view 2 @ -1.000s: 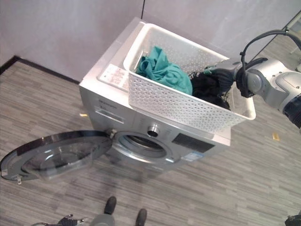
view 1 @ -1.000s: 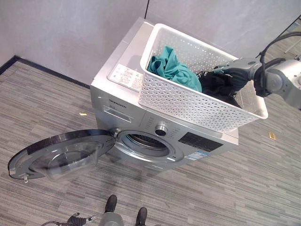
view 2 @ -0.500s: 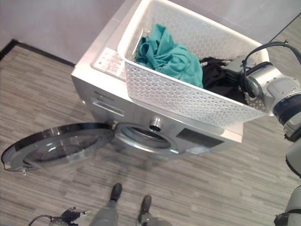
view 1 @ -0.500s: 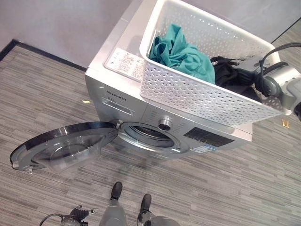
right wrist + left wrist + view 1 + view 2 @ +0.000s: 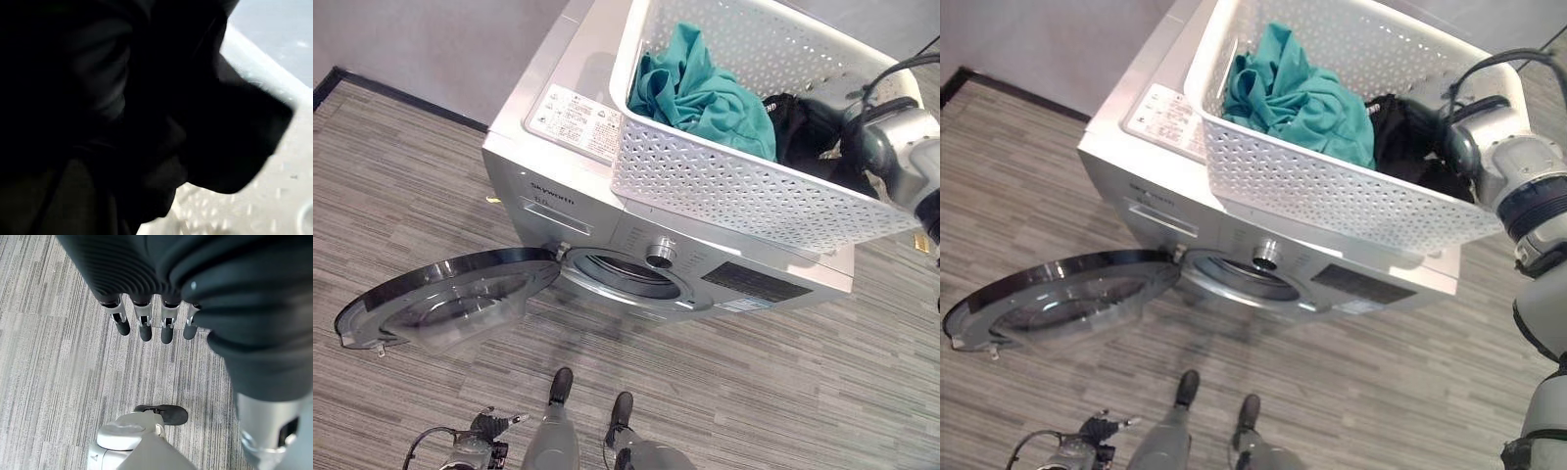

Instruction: Grab the laundry basket,head to the washer,open it,put in the laundry and shut it.

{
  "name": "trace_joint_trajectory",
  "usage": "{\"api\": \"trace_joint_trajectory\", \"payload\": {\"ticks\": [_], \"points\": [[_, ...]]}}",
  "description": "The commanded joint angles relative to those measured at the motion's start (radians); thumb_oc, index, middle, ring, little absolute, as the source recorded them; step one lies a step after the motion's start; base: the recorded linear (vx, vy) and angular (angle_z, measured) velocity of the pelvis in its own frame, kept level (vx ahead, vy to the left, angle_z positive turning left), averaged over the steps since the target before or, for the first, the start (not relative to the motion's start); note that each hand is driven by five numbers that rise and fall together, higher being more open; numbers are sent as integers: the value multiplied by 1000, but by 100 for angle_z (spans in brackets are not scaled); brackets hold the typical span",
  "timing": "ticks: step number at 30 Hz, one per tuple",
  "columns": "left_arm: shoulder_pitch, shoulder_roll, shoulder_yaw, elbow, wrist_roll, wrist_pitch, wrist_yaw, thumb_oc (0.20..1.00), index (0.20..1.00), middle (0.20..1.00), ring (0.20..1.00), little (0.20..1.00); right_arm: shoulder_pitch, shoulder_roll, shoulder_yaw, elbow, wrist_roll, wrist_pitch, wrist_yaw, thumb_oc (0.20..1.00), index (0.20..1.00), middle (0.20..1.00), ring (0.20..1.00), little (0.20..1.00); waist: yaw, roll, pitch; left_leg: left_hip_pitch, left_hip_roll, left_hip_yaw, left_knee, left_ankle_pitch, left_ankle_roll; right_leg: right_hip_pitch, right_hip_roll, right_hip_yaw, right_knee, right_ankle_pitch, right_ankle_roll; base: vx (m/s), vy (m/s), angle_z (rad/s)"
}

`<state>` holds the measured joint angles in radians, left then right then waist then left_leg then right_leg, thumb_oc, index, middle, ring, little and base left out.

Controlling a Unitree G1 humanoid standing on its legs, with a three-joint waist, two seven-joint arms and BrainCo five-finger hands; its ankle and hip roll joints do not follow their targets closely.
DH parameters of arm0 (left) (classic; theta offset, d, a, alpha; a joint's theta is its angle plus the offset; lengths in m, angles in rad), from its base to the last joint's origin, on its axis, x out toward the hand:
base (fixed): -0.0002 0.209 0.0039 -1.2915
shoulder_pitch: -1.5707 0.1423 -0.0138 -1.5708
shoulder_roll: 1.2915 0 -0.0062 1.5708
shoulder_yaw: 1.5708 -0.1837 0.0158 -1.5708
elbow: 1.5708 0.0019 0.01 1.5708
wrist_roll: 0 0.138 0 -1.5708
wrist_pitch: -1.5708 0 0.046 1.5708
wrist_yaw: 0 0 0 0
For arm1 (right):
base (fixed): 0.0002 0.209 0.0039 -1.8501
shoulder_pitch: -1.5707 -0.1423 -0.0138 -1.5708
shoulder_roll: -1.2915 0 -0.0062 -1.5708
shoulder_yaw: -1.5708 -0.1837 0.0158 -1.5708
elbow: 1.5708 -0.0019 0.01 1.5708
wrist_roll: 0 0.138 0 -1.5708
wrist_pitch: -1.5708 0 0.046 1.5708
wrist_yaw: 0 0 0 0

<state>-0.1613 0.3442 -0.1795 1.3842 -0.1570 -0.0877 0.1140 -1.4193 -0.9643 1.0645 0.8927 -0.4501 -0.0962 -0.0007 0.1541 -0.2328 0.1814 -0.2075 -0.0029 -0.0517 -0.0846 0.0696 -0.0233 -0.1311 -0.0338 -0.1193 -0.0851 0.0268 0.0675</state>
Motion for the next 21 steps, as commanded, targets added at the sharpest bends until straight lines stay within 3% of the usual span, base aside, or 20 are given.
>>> {"api": "trace_joint_trajectory", "payload": {"ticks": [1,9,13,17,19,21], "points": [[21,10,-22,10,-4,-15,24,1000,1000,1000,1000,1000,-15,56,-131,124,193,60,-98,200,200,200,200,200,16,-12,-39,10,36,-71,8,-33,-19,16,-116,9,5,48,110,39,-29,1],[79,-1,-14,54,28,0,3,1000,1000,1000,1000,1000,-39,121,-328,166,459,48,-157,200,200,200,200,200,12,7,-118,74,35,-70,3,-51,-19,81,-112,-6,6,14,102,41,-24,1],[119,-13,-3,59,23,-1,1,1000,1000,1000,1000,1000,-2,131,-469,120,737,-21,-171,200,200,200,200,200,9,20,-170,107,36,-70,2,-61,-20,119,-116,-23,5,-2,101,17,-6,2],[131,-20,-5,63,21,1,4,1000,1000,1000,1000,1000,0,158,-550,100,871,-54,-201,200,200,200,200,200,6,27,-195,124,36,-68,4,-67,-19,138,-117,-26,5,-9,98,-4,2,2],[146,-39,-15,78,15,15,20,1000,1000,1000,1000,1000,-18,266,-676,71,1116,-118,-262,200,200,200,200,200,1,41,-223,140,36,-60,2,-70,-19,150,-118,-25,2,-12,96,-34,21,2],[150,-45,-14,80,-3,24,30,1000,1000,1000,1000,1000,-28,320,-708,27,1182,-138,-283,200,200,200,200,200,-4,45,-232,143,35,-57,2,-70,-17,150,-119,-21,2,-10,95,-46,22,-2]]}}
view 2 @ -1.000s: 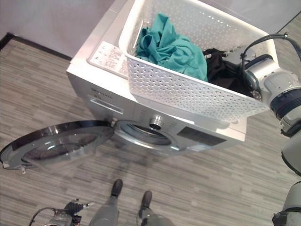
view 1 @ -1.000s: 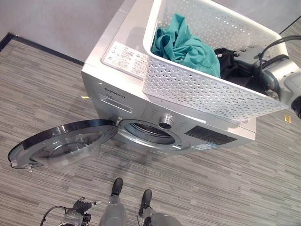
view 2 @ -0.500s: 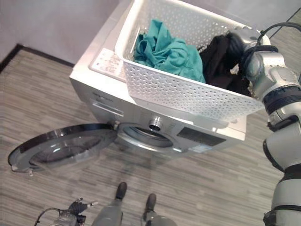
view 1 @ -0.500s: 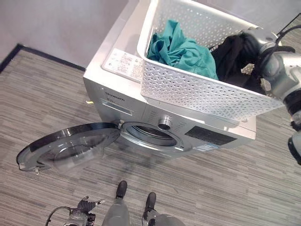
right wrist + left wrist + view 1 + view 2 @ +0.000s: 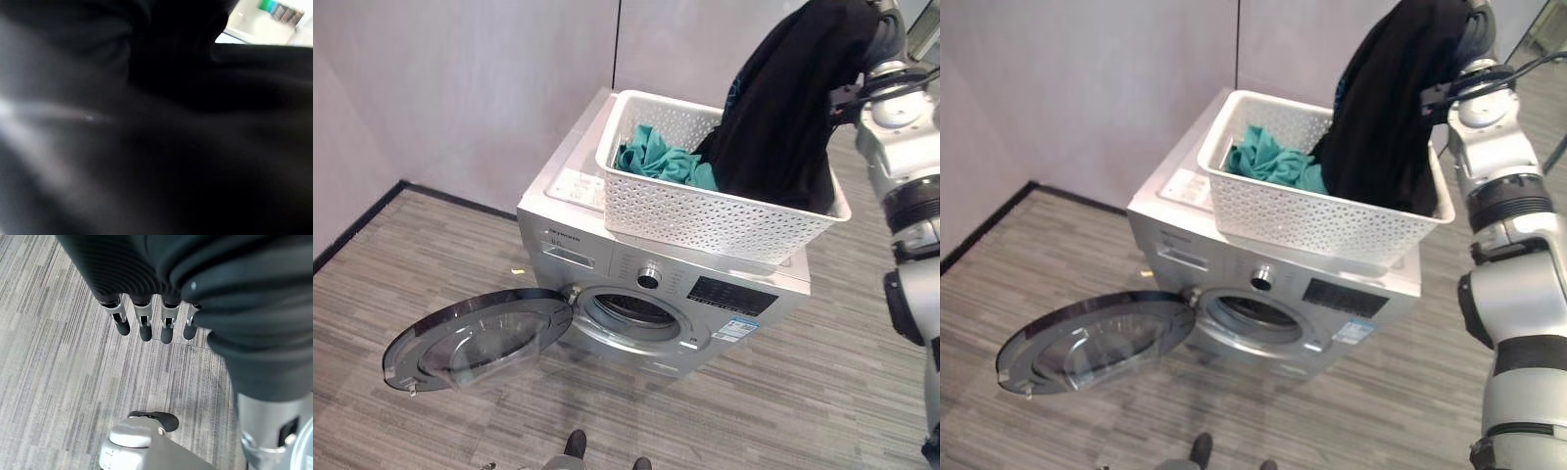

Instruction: Grab the laundry basket,head to the washer,open it,put in the laundry and shut it.

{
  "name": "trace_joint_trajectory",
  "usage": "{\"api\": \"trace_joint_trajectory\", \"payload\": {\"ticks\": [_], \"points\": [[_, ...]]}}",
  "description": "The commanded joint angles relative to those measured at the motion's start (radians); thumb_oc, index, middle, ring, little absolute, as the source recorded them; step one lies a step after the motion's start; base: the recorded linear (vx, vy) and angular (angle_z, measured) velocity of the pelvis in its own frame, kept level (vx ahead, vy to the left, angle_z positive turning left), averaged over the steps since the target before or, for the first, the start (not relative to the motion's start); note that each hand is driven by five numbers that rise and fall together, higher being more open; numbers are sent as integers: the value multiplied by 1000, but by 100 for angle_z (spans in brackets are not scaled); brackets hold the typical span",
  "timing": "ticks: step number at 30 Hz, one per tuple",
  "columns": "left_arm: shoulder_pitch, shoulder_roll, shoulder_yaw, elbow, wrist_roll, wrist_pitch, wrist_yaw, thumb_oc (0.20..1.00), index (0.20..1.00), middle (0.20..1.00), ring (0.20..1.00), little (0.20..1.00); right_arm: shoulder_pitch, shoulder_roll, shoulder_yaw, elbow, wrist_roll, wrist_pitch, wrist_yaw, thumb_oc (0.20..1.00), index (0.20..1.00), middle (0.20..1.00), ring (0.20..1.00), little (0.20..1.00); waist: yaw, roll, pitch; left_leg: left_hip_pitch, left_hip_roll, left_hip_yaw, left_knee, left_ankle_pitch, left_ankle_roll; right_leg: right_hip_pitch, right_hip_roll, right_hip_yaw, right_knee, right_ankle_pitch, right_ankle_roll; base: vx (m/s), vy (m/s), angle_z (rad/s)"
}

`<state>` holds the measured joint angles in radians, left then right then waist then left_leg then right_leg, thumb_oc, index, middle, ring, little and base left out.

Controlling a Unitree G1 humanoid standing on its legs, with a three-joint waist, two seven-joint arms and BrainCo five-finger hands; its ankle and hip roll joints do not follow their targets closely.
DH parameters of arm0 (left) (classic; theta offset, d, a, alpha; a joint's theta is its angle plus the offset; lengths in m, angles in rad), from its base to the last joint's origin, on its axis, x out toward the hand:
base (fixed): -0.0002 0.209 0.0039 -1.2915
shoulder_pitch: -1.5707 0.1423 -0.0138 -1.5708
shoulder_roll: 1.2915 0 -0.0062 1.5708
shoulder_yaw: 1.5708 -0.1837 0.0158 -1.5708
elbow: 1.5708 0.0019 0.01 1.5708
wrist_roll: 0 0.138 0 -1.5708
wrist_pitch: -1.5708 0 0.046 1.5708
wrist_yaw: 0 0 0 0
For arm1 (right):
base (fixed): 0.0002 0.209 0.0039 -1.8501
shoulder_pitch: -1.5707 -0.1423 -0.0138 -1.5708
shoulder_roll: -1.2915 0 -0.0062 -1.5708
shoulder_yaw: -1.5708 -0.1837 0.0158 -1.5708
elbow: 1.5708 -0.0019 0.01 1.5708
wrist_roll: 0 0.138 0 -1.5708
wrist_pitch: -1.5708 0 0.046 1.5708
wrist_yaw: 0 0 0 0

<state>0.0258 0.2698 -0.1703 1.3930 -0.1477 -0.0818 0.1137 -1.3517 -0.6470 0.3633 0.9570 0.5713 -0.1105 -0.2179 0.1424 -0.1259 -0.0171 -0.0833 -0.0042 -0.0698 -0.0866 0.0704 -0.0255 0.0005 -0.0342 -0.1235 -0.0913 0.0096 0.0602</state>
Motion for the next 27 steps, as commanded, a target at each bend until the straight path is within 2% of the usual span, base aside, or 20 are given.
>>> {"api": "trace_joint_trajectory", "payload": {"ticks": [1,2,4,5,8,13,14,15,18,22,24,25,26,27], "points": [[-30,25,-20,70,-27,22,35,1000,1000,1000,1000,1000,-106,22,-28,-64,188,-140,-94,200,200,200,200,200,6,-58,-41,21,36,-38,3,-71,-14,18,-120,-14,7,9,102,-33,25,0],[-32,14,-19,69,-34,23,46,1000,1000,1000,1000,1000,-109,55,-99,-108,181,-189,-185,200,200,200,200,200,9,-49,-44,27,36,-37,5,-79,-12,24,-120,-12,7,6,102,0,0,0],[-35,8,-20,65,-36,24,57,1000,1000,1000,1000,1000,-91,70,-128,-159,152,-207,-205,200,200,200,200,200,9,-46,-49,24,33,-38,2,-73,-11,20,-122,-12,6,11,102,0,0,0],[-32,3,-37,50,-36,19,90,1000,1000,1000,1000,1000,-102,113,-223,-270,138,-293,-317,200,200,200,200,200,22,-40,-55,27,29,-47,4,-83,-7,28,-123,-12,7,1,101,-11,28,7],[-29,8,-59,27,-31,5,104,1000,1000,1000,1000,1000,-146,82,-244,-244,133,-315,-344,200,200,200,200,200,38,-44,-64,20,21,-65,2,-75,-6,29,-128,-25,6,4,103,-9,9,10],[-51,21,-135,-62,-47,-38,128,1000,1000,1000,1000,1000,-270,18,-219,-145,235,-358,-366,200,200,200,200,200,71,-43,-80,16,9,-95,1,-74,-4,40,-134,-44,4,2,109,-4,2,26],[-46,55,-195,-243,-94,-76,107,1000,1000,1000,1000,1000,-310,-1,-174,-111,272,-350,-364,200,200,200,200,200,90,-35,-84,14,4,-110,3,-72,-3,47,-137,-56,4,1,111,-9,-1,21],[-42,59,-197,-253,-97,-70,105,1000,1000,1000,1000,1000,-314,-5,-171,-105,276,-351,-362,200,200,200,200,200,91,-35,-83,15,4,-111,3,-72,-3,48,-137,-57,4,0,111,-33,-2,10],[16,209,-235,-735,-150,-87,34,1000,1000,1000,1000,1000,-379,-53,-108,-56,291,-329,-352,200,200,200,200,200,114,-23,-79,12,-4,-132,9,-65,-4,62,-137,-84,6,1,111,-8,-14,19],[42,459,-117,-1360,-303,-101,-62,1000,1000,1000,1000,1000,-485,-88,4,42,316,-283,-310,200,200,200,200,200,129,-24,-100,21,-7,-158,7,-75,-12,87,-133,-116,5,-18,114,52,-16,19],[65,494,-82,-1420,-301,-86,-66,1000,1000,1000,1000,1000,-507,-102,25,84,330,-271,-299,200,200,200,200,200,125,-27,-101,19,-10,-163,6,-66,-13,88,-136,-122,5,-13,115,24,-3,34],[-46,595,-24,-1567,-339,-119,-67,1000,1000,1000,1000,1000,-578,-97,100,185,353,-237,-258,200,200,200,200,200,127,-47,-121,27,-9,-179,7,-70,-25,109,-137,-148,4,-24,116,59,-18,36],[-48,594,-25,-1567,-339,-118,-67,1000,1000,1000,1000,1000,-583,-99,103,188,355,-237,-256,200,200,200,200,200,126,-47,-120,25,-10,-181,7,-67,-24,108,-138,-149,4,-23,117,81,-35,33],[-168,591,-53,-1587,-376,-131,-51,1000,1000,1000,1000,1000,-587,-63,142,192,352,-219,-234,200,200,200,200,200,122,-59,-136,29,-9,-186,7,-69,-30,115,-136,-154,4,-28,115,30,-7,25]]}}
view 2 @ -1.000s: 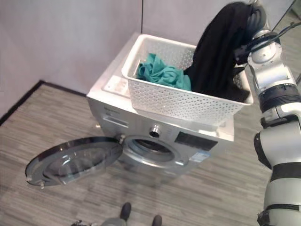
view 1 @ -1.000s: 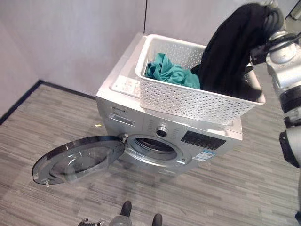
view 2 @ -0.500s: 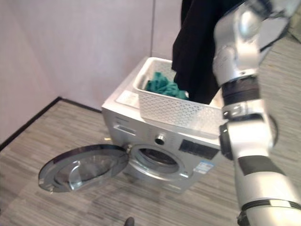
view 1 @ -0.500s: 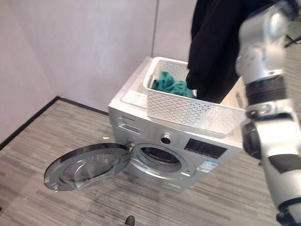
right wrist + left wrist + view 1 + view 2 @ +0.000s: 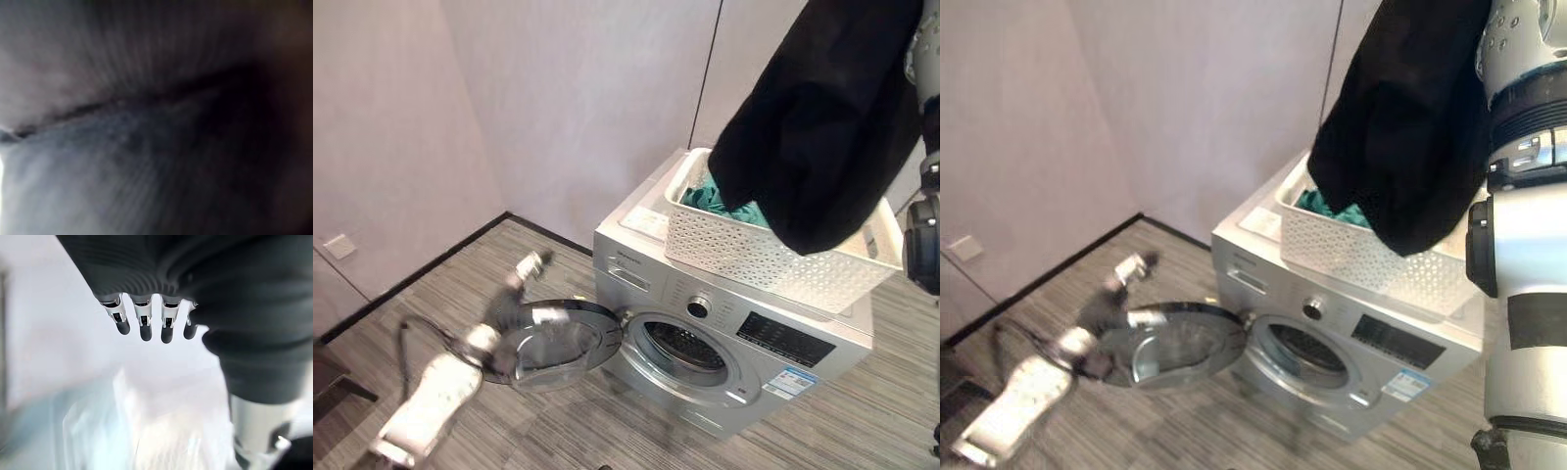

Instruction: Grab the laundry basket,head to the washer,open it,put in the laundry and shut it.

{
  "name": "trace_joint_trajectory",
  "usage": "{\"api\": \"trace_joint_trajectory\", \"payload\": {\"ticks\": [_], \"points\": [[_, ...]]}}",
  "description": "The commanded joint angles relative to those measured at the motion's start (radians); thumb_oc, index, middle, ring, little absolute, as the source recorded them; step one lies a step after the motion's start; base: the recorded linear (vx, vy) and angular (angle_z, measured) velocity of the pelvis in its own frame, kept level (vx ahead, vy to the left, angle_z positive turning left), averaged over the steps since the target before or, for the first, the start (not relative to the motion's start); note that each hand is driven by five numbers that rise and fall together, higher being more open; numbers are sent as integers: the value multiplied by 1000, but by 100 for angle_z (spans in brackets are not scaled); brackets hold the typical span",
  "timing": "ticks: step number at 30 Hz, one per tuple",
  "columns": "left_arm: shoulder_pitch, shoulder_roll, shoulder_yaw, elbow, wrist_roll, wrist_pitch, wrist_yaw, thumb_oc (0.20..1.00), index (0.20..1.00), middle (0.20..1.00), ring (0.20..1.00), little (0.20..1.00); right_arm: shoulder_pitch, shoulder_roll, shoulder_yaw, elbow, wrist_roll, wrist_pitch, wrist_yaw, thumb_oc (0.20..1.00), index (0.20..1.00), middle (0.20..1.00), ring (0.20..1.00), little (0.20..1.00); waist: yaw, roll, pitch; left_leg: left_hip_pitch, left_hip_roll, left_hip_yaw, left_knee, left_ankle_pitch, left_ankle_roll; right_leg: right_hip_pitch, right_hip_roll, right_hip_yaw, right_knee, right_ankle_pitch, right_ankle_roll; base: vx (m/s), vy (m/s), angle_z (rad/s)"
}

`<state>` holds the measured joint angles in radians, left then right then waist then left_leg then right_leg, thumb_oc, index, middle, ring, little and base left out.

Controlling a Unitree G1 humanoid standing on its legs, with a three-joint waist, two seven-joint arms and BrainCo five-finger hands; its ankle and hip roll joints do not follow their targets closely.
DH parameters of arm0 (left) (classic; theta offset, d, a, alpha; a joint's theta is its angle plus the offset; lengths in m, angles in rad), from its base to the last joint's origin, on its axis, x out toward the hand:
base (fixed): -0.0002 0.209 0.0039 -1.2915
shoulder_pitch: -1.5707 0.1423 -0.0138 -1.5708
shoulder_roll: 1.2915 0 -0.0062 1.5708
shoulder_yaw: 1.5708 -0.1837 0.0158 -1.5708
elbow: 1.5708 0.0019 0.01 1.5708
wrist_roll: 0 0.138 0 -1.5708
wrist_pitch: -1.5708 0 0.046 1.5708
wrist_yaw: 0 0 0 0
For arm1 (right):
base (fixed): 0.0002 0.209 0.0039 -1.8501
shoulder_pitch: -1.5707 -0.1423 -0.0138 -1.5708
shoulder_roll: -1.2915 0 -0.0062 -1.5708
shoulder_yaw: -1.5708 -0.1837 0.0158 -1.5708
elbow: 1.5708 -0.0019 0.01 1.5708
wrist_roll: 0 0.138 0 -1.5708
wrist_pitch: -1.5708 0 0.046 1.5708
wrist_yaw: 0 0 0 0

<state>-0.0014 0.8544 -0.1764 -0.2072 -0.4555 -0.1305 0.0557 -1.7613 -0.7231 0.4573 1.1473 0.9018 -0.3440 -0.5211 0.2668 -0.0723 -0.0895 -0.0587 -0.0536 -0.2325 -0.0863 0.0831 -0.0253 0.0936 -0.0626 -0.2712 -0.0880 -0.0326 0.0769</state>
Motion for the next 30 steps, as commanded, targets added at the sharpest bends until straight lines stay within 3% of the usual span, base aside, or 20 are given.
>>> {"api": "trace_joint_trajectory", "payload": {"ticks": [1,3,5,9,12,14,18,23,30], "points": [[-153,4,-57,19,-69,-83,9,1000,1000,1000,1000,1000,-181,8,54,3,23,15,70,200,200,200,200,200,0,-112,-61,2,39,-26,6,-80,-30,21,-108,-9,1,14,98,42,-13,34],[-338,-26,-179,38,-178,-78,-11,1000,1000,1000,1000,1000,-196,48,105,-13,34,21,95,200,200,200,200,200,-7,-114,-67,2,40,-34,7,-77,-32,24,-105,-15,1,13,94,5,-5,25],[-509,-57,-304,80,-172,-77,0,1000,1000,1000,1000,1000,-219,109,139,2,40,26,107,200,200,200,200,200,-14,-117,-70,4,40,-33,7,-74,-32,26,-104,-15,1,15,92,-1,7,11],[-681,-122,-435,166,-163,-81,12,1000,1000,1000,1000,1000,-251,124,169,20,49,22,111,200,200,200,200,200,-14,-125,-64,0,42,-33,6,-72,-34,22,-102,-18,1,17,92,0,0,0],[-823,-244,-582,330,-213,-66,16,1000,1000,1000,1000,1000,-281,168,203,24,62,15,111,200,200,200,200,200,-30,-135,-62,-1,45,-25,6,-71,-33,16,-98,-9,1,20,93,2,2,3],[-872,-301,-623,382,-222,-65,24,1000,1000,1000,1000,1000,-298,174,226,33,65,18,111,200,200,200,200,200,-32,-142,-59,-2,47,-21,6,-72,-33,12,-95,-4,1,23,94,0,0,0],[-947,-374,-677,482,-238,-67,25,1000,1000,1000,1000,1000,-317,155,279,42,55,29,122,200,200,200,200,200,-47,-151,-57,-1,52,-5,7,-75,-34,6,-93,7,1,29,96,-3,-2,-3],[-933,-407,-661,557,-301,-71,42,1000,1000,1000,1000,1000,-344,107,331,25,77,33,142,200,200,200,200,200,-83,-158,-56,5,65,22,7,-81,-36,-3,-88,28,1,33,95,0,-6,-14],[-912,-408,-630,452,-402,-101,45,1000,1000,1000,1000,1000,-328,72,342,78,72,53,149,200,200,200,200,200,-123,-147,-67,30,80,60,6,-95,-36,-5,-81,59,1,35,90,9,0,-18]]}}
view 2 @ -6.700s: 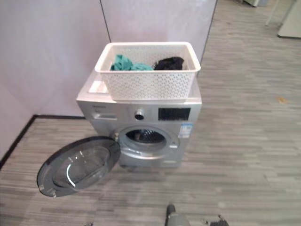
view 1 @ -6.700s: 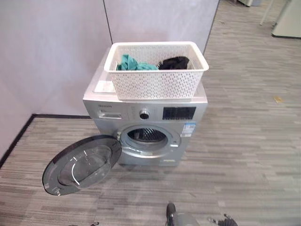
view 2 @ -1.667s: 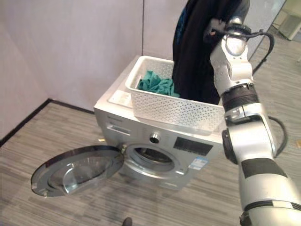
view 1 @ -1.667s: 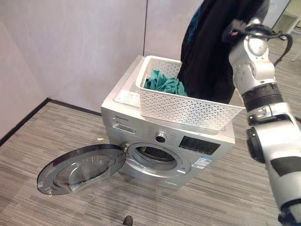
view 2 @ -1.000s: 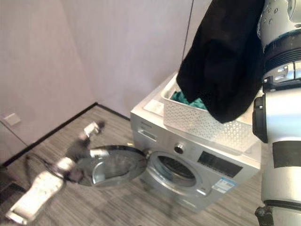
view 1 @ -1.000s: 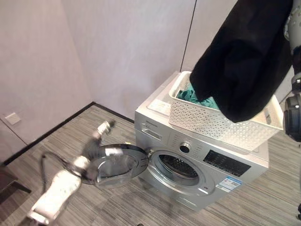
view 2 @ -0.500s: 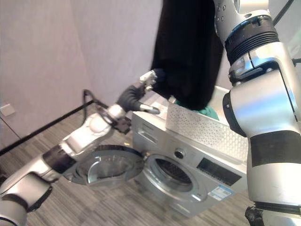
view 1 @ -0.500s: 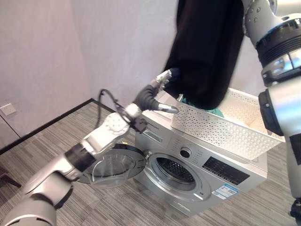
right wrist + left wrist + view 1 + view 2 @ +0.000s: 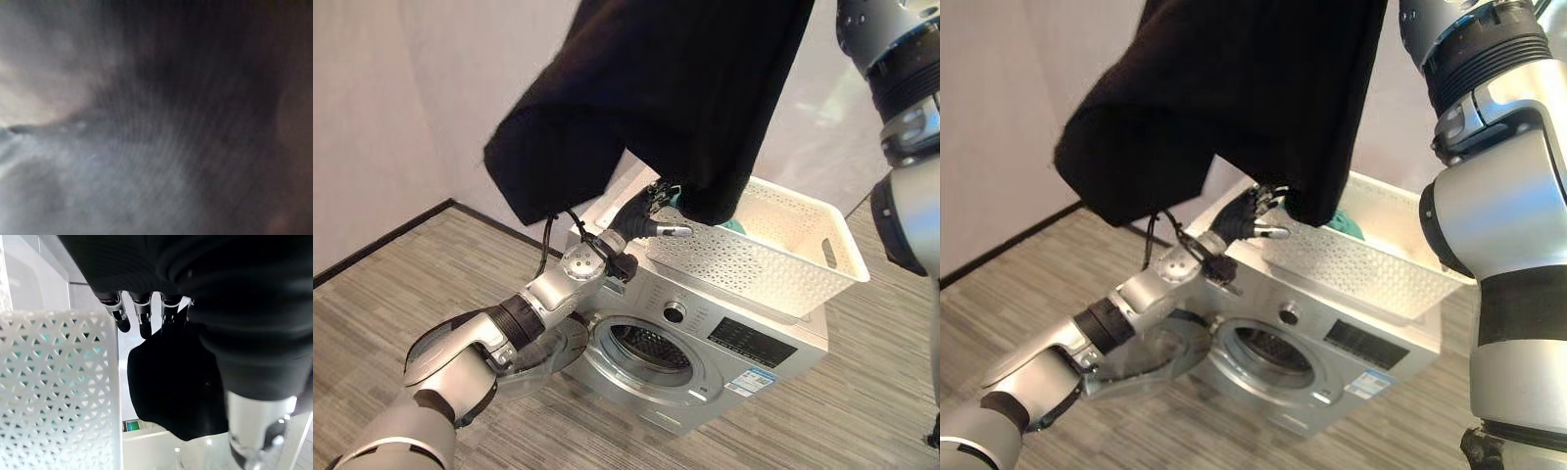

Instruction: Grab the laundry basket,head to the washer,open it,put in the laundry and shut it.

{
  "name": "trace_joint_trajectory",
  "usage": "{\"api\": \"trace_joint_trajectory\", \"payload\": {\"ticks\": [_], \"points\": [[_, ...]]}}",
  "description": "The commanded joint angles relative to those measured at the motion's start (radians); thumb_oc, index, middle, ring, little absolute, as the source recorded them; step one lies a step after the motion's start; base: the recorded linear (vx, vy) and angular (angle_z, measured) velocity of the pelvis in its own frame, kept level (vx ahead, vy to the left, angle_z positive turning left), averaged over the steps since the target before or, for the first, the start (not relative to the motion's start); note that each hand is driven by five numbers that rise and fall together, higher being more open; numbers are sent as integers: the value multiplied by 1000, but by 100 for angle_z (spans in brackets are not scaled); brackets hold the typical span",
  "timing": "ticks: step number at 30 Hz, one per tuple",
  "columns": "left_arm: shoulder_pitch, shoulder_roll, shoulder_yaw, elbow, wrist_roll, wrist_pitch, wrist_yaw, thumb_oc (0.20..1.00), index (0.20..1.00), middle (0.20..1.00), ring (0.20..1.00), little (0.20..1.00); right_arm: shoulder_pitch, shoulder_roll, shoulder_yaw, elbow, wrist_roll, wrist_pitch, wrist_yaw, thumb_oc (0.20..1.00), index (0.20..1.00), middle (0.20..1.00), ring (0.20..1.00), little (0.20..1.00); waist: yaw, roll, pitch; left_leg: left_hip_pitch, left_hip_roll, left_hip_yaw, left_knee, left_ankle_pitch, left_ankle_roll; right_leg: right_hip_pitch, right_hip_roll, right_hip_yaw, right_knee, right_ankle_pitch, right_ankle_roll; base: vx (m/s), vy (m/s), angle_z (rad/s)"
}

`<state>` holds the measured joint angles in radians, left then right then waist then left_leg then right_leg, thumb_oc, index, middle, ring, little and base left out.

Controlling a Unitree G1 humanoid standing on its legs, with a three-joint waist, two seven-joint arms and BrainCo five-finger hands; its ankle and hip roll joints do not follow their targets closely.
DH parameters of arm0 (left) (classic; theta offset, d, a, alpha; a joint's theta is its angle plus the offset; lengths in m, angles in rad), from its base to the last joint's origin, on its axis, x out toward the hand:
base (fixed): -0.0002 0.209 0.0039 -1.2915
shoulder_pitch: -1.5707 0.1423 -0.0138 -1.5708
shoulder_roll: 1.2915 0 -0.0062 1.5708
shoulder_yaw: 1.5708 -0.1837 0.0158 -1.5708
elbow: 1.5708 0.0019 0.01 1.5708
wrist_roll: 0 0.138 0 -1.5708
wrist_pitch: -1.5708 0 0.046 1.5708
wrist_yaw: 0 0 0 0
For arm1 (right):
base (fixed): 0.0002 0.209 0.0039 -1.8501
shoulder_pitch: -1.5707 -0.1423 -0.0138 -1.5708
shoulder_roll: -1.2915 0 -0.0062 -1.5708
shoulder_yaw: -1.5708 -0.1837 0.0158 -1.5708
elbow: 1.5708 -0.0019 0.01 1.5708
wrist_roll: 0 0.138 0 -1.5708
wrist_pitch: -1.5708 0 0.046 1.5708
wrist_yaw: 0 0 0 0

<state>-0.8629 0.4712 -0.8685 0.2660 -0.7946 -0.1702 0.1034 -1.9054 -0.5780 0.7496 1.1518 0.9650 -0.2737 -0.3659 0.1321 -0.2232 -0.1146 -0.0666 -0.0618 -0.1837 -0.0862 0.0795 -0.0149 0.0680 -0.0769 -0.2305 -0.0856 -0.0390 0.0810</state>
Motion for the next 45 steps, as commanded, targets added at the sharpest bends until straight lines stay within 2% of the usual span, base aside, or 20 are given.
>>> {"api": "trace_joint_trajectory", "payload": {"ticks": [1,5,11,22,30,35,40,42,43,45], "points": [[-45,-25,72,-52,-84,-70,-1,1000,1000,1000,1000,1000,-175,-78,45,71,8,-18,-8,200,200,200,200,200,7,7,-42,43,92,16,5,-94,-47,21,-66,23,-2,41,85,3,-7,-22],[-15,-35,123,-148,-194,-110,-17,1000,1000,1000,1000,1000,-153,-97,33,67,-4,-15,-17,200,200,200,200,200,-9,17,-40,53,96,31,6,-101,-47,18,-66,42,-2,38,82,0,-1,-15],[36,-39,180,-240,-270,-142,-36,1000,1000,1000,1000,1000,-119,-97,3,52,-23,-14,-17,200,200,200,200,200,-28,36,-37,66,102,55,6,-107,-47,11,-63,72,-2,35,79,-5,0,-18],[-14,-130,219,-256,-368,-195,-33,1000,1000,1000,1000,1000,-35,-54,-48,52,-53,1,-7,200,200,200,200,200,-75,65,-47,99,112,90,8,-119,-47,19,-53,107,-2,29,71,6,-6,-9],[-105,-171,234,-227,-384,-234,-7,1000,1000,1000,1000,1000,8,-28,-70,55,-61,7,7,200,200,200,200,200,-89,83,-51,114,115,110,13,-126,-46,24,-51,124,-2,28,69,0,5,-12],[-180,-180,230,-149,-369,-241,25,1000,1000,1000,1000,1000,82,-5,-61,6,-54,19,63,200,200,200,200,200,-101,92,-53,127,116,128,13,-130,-44,25,-50,140,-2,33,69,-21,14,-14],[-221,-139,239,-115,-350,-241,43,1000,1000,1000,1000,1000,169,-9,-26,-111,-78,25,109,200,200,200,200,200,-116,104,-49,137,116,146,12,-131,-43,23,-49,154,-2,38,70,-4,9,-5],[-228,-118,246,-102,-342,-234,48,1000,1000,1000,1000,1000,212,-28,-1,-202,-87,27,145,200,200,200,200,200,-122,107,-46,141,116,151,12,-132,-42,23,-49,158,-2,40,70,5,17,-20],[-234,-98,247,-81,-337,-228,53,1000,1000,1000,1000,1000,248,-64,46,-295,-90,30,196,200,200,200,200,200,-128,110,-44,146,116,156,11,-133,-42,22,-50,163,-2,42,72,-9,24,-21],[-242,-86,237,-63,-334,-219,51,1000,1000,1000,1000,1000,271,-104,94,-360,-90,34,238,200,200,200,200,200,-131,112,-45,149,116,160,11,-134,-41,21,-50,164,-2,42,73,-4,16,-10]]}}
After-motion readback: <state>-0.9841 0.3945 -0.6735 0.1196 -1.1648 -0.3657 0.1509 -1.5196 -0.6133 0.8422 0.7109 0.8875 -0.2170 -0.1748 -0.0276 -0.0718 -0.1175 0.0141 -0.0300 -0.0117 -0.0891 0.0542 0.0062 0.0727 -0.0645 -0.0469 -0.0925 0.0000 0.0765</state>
